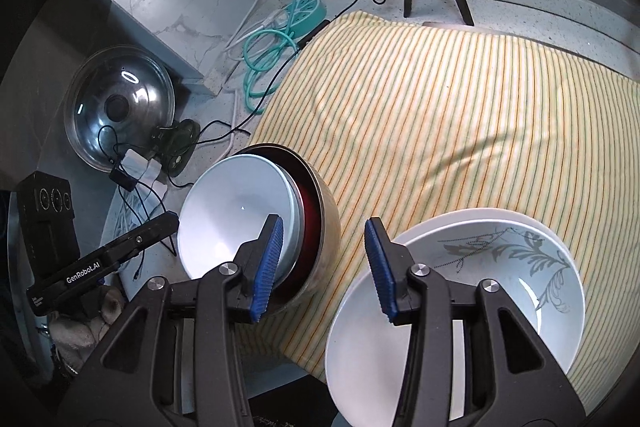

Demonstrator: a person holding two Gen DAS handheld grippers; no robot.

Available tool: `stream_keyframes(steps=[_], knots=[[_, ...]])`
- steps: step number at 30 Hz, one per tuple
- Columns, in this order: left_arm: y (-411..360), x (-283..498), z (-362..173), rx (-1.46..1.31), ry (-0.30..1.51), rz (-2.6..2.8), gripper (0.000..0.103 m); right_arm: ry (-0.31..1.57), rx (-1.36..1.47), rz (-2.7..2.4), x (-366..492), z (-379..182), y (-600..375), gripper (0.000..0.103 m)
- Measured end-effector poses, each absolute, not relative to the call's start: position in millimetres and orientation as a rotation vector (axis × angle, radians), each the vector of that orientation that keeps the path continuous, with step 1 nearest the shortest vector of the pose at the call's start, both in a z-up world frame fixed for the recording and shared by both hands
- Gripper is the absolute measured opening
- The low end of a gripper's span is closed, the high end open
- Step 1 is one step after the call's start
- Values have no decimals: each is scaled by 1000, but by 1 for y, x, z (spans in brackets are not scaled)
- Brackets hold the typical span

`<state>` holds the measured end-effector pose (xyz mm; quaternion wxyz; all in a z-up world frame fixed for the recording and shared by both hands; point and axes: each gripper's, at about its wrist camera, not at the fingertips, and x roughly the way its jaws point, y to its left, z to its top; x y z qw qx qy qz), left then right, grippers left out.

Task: Organize plates and bowls
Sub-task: 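Carry the white bowl over the nested steel bowls and lower it inside, then close both grippers on the rims of the nested bowl stack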

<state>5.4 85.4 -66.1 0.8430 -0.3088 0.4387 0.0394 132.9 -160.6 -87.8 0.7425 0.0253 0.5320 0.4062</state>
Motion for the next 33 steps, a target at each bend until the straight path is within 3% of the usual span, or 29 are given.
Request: stream_keyframes(steps=[20, 33], knots=[[106, -4, -83, -726, 929, 132, 23, 1206, 77, 906, 133, -96, -160, 43], [102, 2, -95, -737, 955, 104, 23, 1244, 69, 901, 133, -111, -152, 25]])
